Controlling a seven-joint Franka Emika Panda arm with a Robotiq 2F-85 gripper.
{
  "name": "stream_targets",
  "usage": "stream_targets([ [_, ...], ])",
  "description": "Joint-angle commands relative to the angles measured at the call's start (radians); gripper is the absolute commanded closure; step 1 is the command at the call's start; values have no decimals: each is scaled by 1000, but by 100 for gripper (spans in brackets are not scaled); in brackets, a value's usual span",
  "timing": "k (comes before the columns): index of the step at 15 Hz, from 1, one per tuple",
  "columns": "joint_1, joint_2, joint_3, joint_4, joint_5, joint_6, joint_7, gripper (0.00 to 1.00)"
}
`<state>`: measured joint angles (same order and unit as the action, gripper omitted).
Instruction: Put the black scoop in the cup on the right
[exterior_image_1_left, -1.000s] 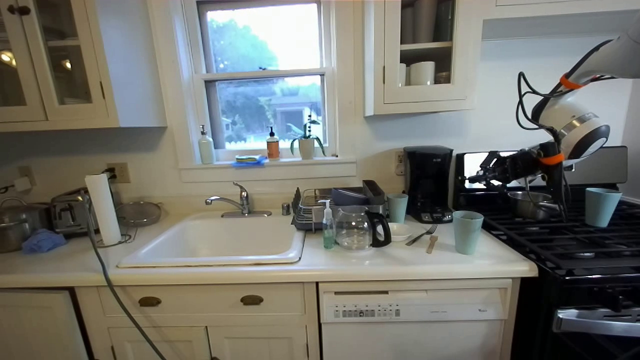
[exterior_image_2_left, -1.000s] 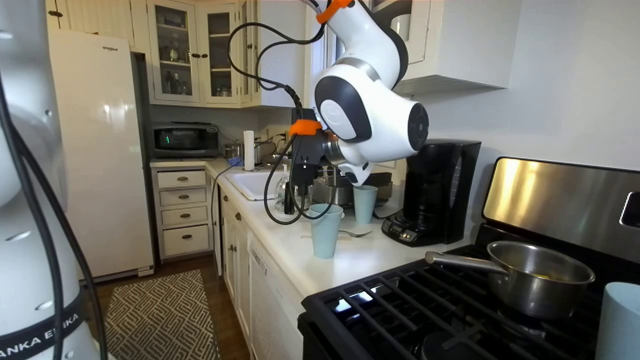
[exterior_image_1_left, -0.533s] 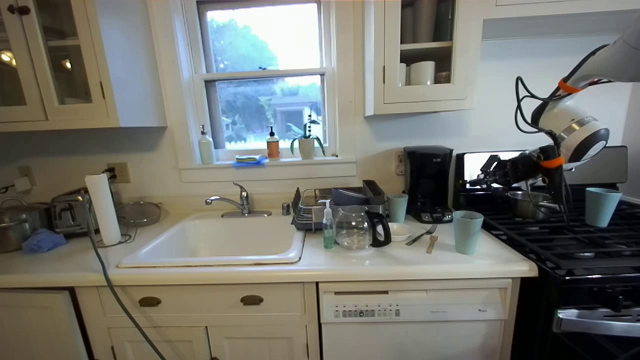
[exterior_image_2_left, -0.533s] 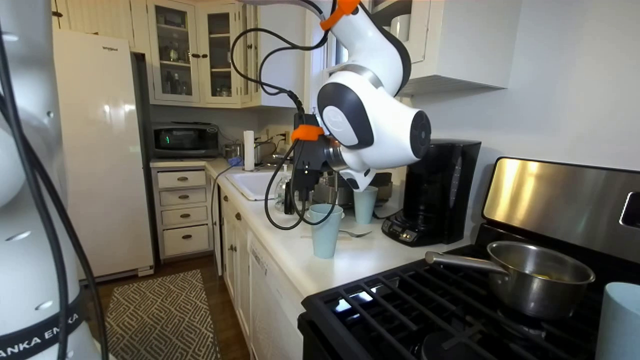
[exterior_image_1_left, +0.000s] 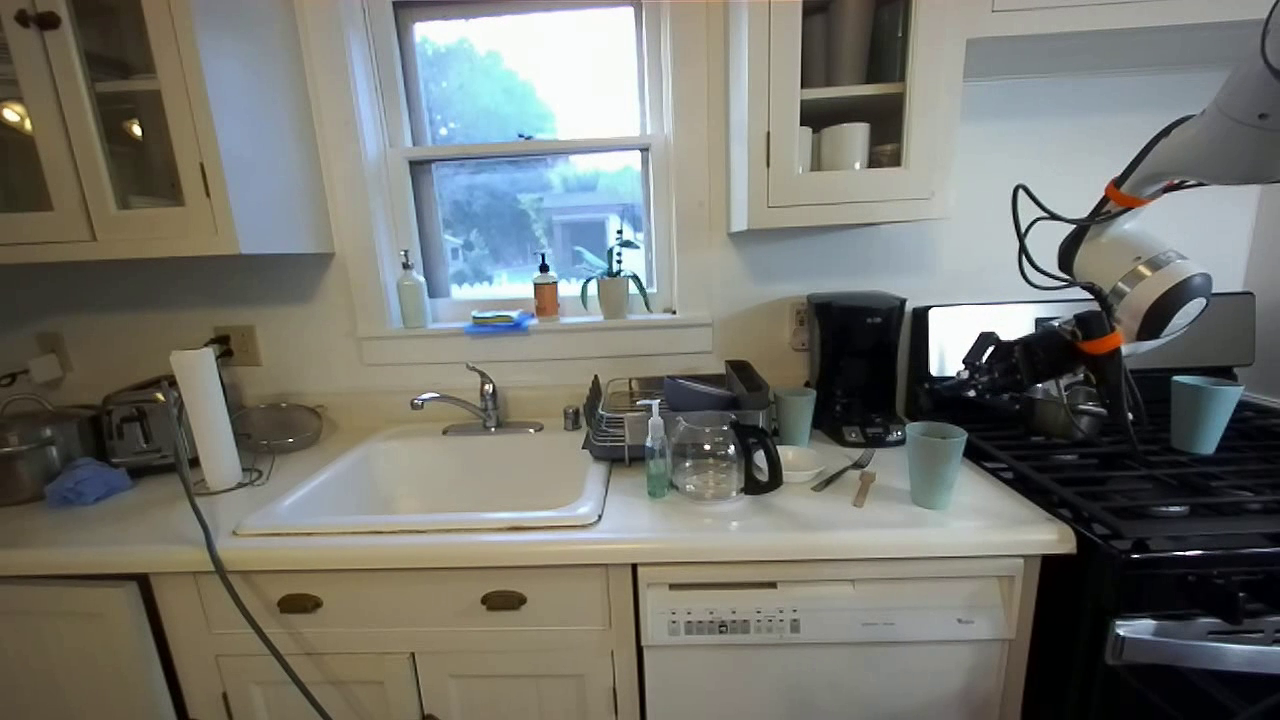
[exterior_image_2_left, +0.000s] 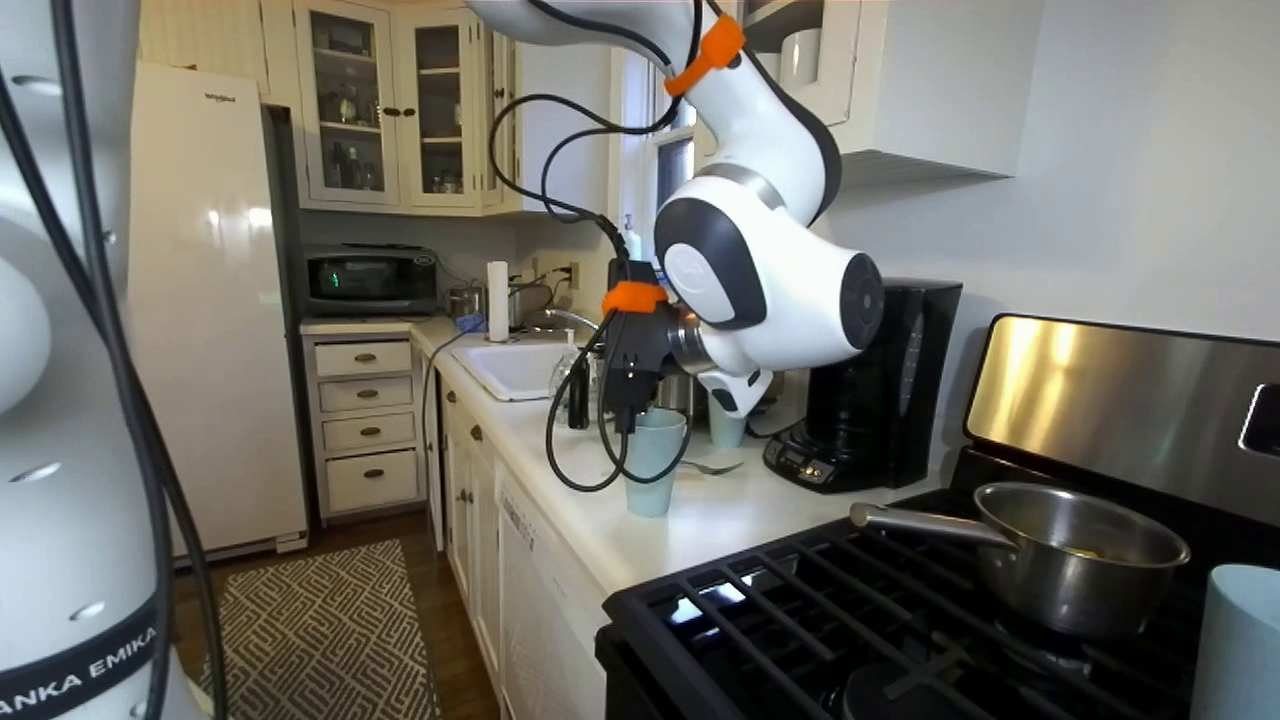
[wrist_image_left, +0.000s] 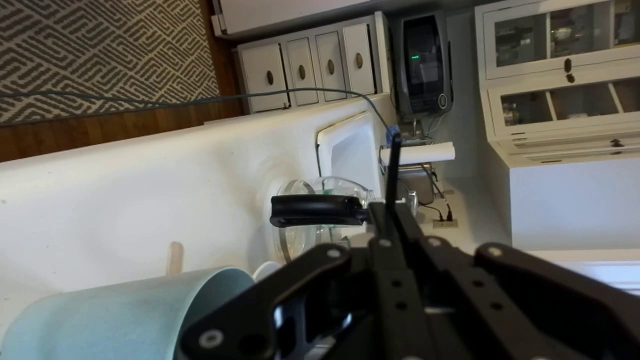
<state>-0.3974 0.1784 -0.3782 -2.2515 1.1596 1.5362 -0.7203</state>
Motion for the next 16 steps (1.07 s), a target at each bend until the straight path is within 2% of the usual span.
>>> stream_targets([
  [1, -7, 43, -2, 36, -3, 16, 11, 99],
  [16, 10, 102, 6, 59, -61, 121, 100, 99],
])
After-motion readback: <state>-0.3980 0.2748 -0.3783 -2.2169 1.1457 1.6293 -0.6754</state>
